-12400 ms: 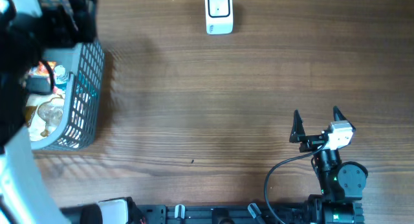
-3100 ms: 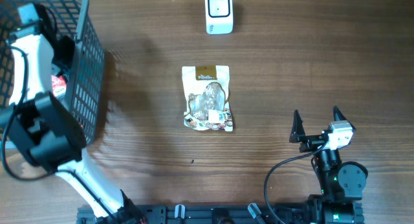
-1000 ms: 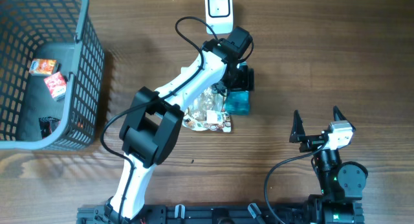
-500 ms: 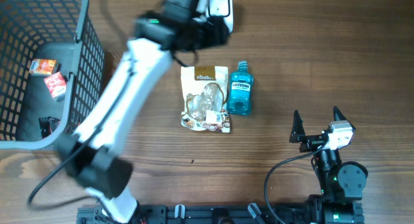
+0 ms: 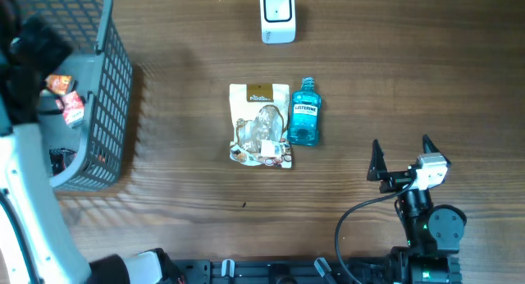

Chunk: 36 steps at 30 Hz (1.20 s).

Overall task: Scan the item barcode
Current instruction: 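Reach the left gripper into the basket and grasp the red-black packet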

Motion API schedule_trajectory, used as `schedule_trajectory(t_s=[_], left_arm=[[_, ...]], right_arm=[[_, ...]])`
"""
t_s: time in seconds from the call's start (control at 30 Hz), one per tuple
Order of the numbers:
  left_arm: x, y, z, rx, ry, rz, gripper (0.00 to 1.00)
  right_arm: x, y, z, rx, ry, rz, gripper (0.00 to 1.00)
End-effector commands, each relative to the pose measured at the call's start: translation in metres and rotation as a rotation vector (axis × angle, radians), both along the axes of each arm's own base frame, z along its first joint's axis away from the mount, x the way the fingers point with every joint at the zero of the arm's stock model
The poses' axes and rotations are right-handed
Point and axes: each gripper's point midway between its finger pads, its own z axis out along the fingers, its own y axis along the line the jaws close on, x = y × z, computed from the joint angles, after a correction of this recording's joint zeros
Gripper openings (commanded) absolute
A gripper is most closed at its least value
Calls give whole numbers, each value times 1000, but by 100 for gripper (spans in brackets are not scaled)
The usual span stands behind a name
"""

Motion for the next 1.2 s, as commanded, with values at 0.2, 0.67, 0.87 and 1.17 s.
schedule_trajectory(t_s=[0.2,0.67,0.87,1.17], left_arm=[[-16,55,-124,-145,387,174,79],[-26,48,-224,-379,335,597,100],[-34,48,-257,-450,305,699,100],[-66,59,-299,-575,303,805,100]], right_arm=[[0,0,1,-10,-7,-2,100],[0,0,1,-10,-7,-3,100],[0,0,1,-10,-7,-3,100],[0,0,1,-10,-7,-3,100]])
